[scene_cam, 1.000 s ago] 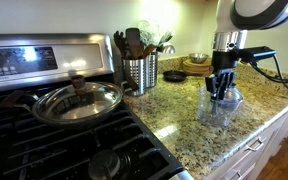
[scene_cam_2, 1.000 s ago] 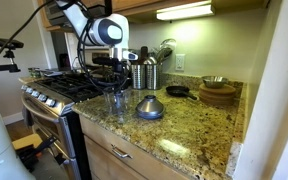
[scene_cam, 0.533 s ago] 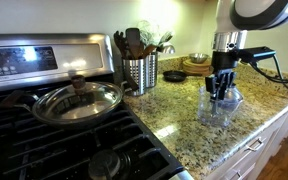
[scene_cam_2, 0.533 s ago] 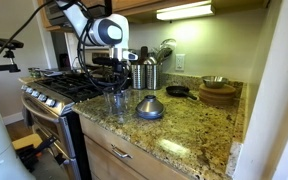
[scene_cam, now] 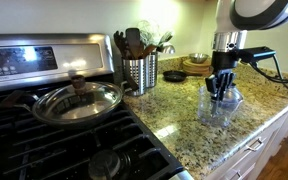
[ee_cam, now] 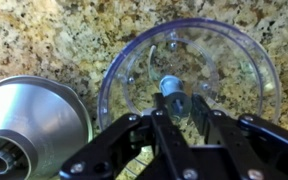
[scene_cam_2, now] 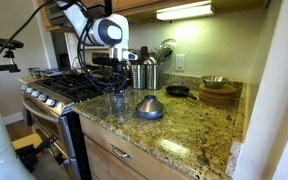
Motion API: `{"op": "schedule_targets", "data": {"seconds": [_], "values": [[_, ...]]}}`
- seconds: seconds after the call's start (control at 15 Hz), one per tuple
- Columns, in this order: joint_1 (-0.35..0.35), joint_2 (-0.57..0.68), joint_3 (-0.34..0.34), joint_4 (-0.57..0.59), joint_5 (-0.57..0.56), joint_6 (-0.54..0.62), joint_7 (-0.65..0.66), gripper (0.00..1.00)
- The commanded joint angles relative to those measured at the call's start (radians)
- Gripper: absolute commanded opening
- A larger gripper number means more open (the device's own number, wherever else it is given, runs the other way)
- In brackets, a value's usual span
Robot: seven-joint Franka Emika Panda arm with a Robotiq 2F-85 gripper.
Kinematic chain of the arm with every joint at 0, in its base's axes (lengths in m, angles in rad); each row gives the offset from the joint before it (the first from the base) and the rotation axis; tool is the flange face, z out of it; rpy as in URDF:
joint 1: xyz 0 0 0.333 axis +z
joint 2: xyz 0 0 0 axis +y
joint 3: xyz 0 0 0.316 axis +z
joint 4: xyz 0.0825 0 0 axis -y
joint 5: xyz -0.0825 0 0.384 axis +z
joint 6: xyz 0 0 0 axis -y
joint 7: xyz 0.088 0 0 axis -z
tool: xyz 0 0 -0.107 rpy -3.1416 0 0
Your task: Take the top off the food cup and pick the blade and put it on the table
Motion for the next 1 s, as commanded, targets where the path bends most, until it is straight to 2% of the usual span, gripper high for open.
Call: {"op": "schedule_targets", "data": {"seconds": [0.0,0.4,0.93], "values": [[0.015,-0.02,-0.006,-0.005,0.025,-0.017,-0.044,0.13],[0.017,-0.099,-0.008,-0.008,0.035,-0.088,-0.134,0.13],[0.022,-0.237,-0.011,0.017,-0.011,-0.169,-0.121,0.13]]}}
